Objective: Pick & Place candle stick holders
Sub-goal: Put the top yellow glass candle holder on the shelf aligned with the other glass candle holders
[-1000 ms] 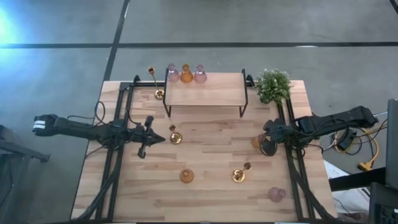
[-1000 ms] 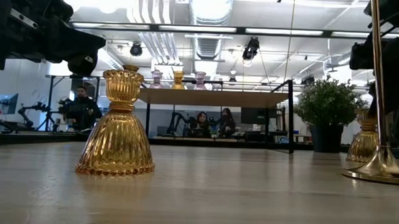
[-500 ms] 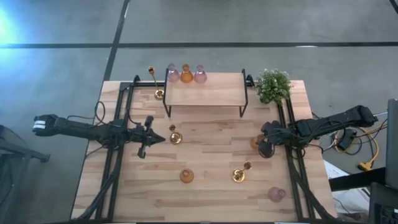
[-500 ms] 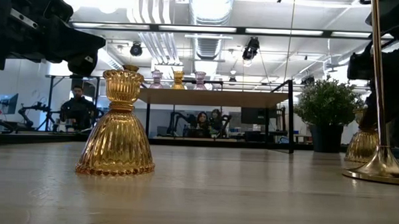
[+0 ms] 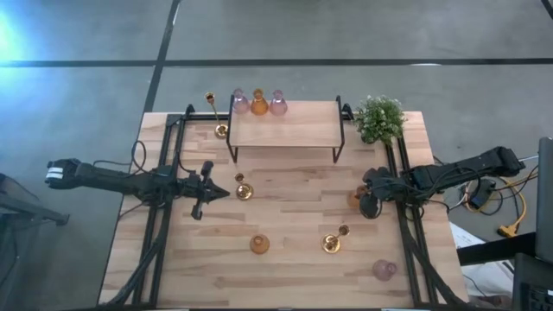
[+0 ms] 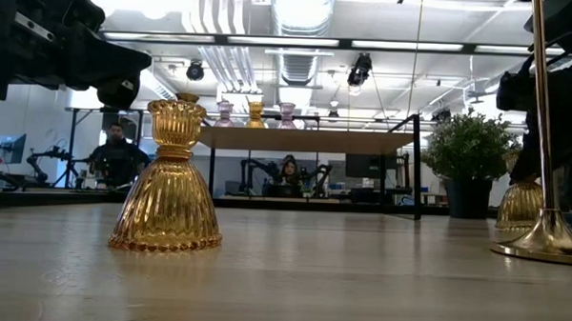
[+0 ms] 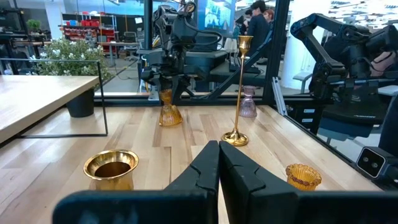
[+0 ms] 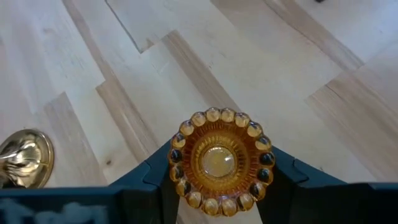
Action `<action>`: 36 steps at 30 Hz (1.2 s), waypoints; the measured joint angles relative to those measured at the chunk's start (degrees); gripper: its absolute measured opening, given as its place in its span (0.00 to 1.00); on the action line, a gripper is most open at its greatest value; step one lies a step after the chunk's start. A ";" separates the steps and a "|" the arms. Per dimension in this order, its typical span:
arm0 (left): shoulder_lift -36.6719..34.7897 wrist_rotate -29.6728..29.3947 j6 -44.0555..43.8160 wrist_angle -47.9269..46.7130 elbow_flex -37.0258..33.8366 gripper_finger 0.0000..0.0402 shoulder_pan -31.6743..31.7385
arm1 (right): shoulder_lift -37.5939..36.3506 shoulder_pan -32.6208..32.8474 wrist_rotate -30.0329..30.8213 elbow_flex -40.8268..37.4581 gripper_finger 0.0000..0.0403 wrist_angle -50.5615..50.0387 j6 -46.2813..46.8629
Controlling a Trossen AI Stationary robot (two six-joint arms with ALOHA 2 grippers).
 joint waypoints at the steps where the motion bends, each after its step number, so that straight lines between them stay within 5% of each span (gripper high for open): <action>1: 0.00 0.00 0.00 -0.02 0.00 0.03 -0.02 | 0.00 0.00 0.00 0.00 0.36 0.01 0.00; 24: 0.00 0.00 0.01 -0.02 0.00 0.03 -0.02 | 1.37 -0.13 2.99 10.25 0.36 1.00 -6.41; 36: 0.00 0.00 0.01 -0.02 0.00 0.03 -0.01 | 11.98 -5.62 4.19 23.16 0.36 0.88 -15.43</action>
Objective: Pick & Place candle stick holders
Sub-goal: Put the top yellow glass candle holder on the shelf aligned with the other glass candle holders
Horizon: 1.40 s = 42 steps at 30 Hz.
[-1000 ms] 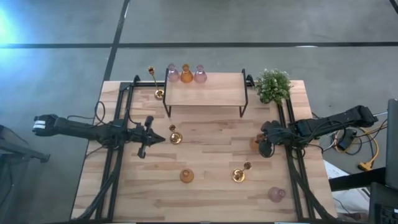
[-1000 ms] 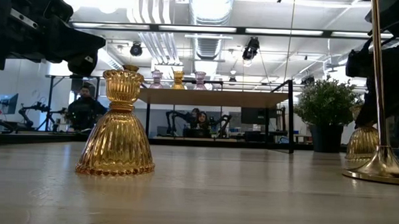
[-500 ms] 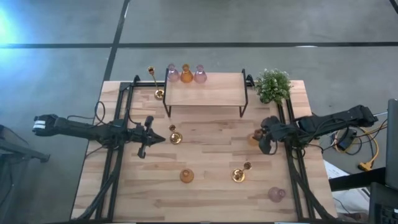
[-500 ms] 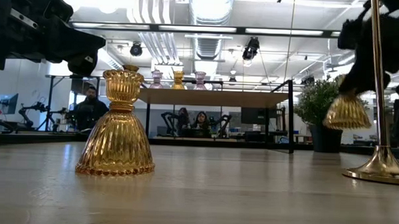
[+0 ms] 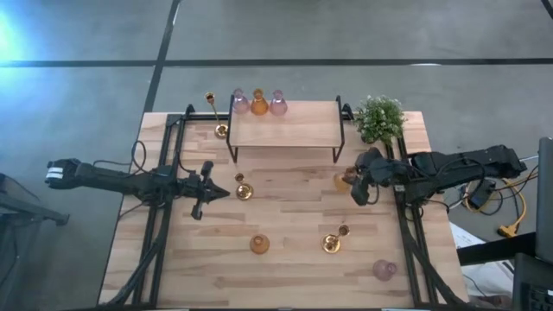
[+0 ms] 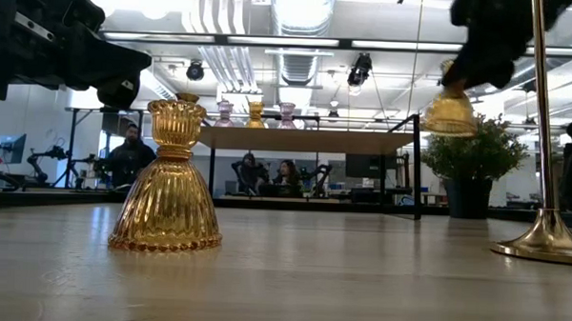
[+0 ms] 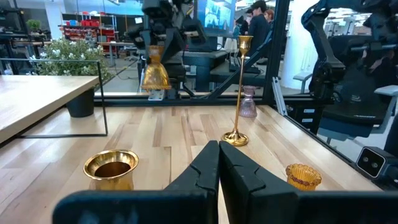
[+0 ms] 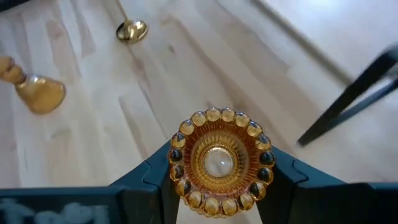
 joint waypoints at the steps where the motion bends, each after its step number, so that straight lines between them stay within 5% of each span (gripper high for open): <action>1: 0.00 0.00 0.00 0.00 0.00 0.03 0.01 | 1.20 -0.96 -0.43 1.45 0.36 0.01 -0.97; 11: 0.00 0.00 0.01 0.00 0.00 0.03 -0.01 | 15.46 -13.69 -9.88 20.44 0.36 -0.22 -11.50; 21: 0.00 0.00 0.00 0.00 0.00 0.03 0.01 | 31.98 -25.88 -12.29 39.93 0.36 -3.04 -22.94; 42: 0.00 0.00 -0.01 0.00 0.00 0.03 0.00 | 48.92 -39.68 -21.27 46.38 0.36 5.50 -30.75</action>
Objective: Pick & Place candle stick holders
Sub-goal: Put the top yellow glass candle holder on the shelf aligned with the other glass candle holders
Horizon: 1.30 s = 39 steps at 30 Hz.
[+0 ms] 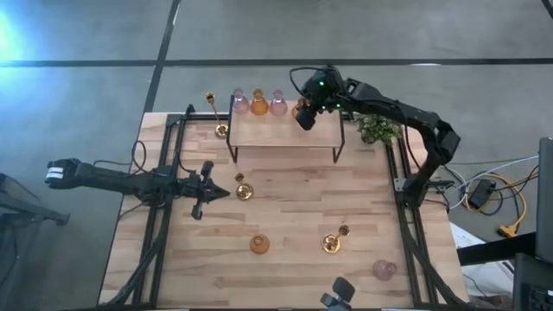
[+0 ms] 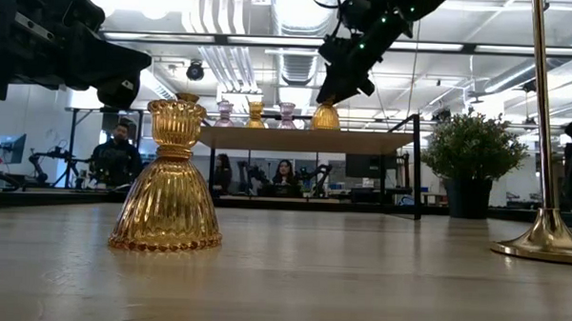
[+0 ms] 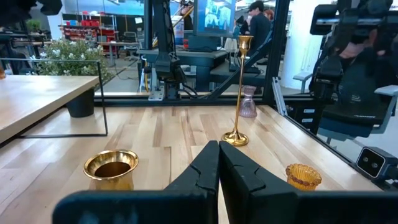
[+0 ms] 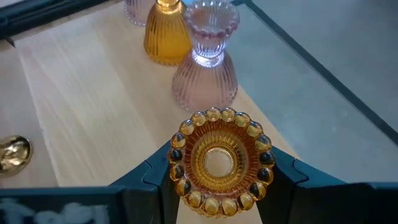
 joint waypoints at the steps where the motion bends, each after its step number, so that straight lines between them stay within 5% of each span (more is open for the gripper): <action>1: 0.00 0.00 0.02 0.02 0.00 0.03 0.00 | 0.21 -0.16 -0.14 0.00 0.36 -0.04 -0.18; 39: 0.00 0.00 0.00 0.02 0.00 0.03 0.01 | 5.10 -4.14 -3.31 0.15 0.36 6.38 -2.98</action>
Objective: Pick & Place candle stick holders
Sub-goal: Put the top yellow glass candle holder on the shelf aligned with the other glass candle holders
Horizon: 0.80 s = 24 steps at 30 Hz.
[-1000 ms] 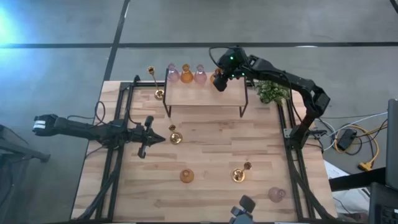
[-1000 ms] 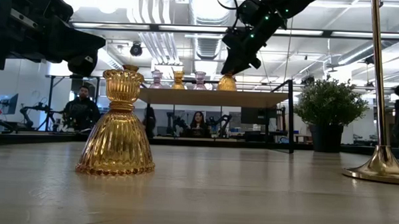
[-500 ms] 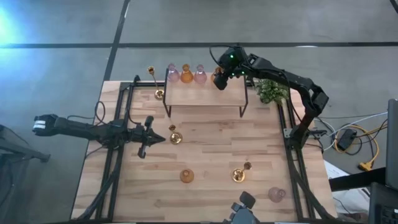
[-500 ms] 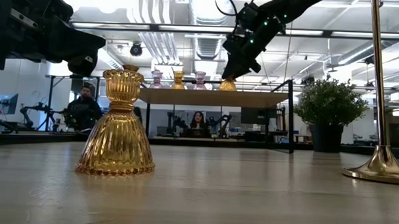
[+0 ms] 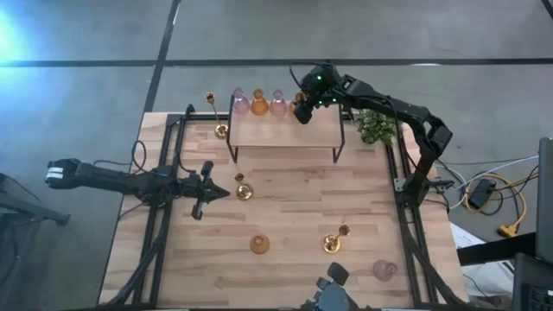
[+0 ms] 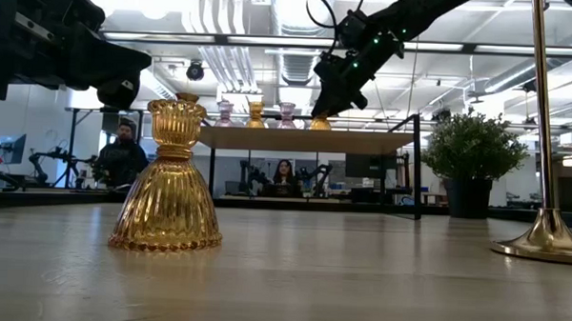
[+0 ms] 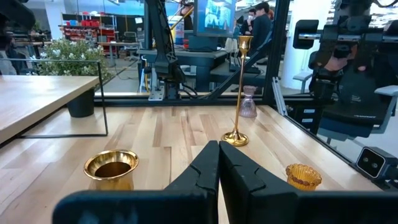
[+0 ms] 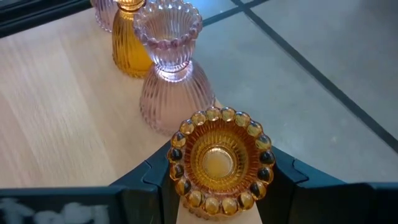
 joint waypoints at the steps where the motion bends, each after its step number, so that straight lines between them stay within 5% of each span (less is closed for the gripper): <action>1: 0.00 0.00 0.01 -0.01 0.00 0.03 -0.01 | 0.06 0.00 0.04 0.00 0.36 0.00 -0.02; 24: 0.00 0.00 0.00 0.00 0.00 0.03 -0.02 | 0.34 -0.62 -0.66 -0.22 0.36 2.30 0.00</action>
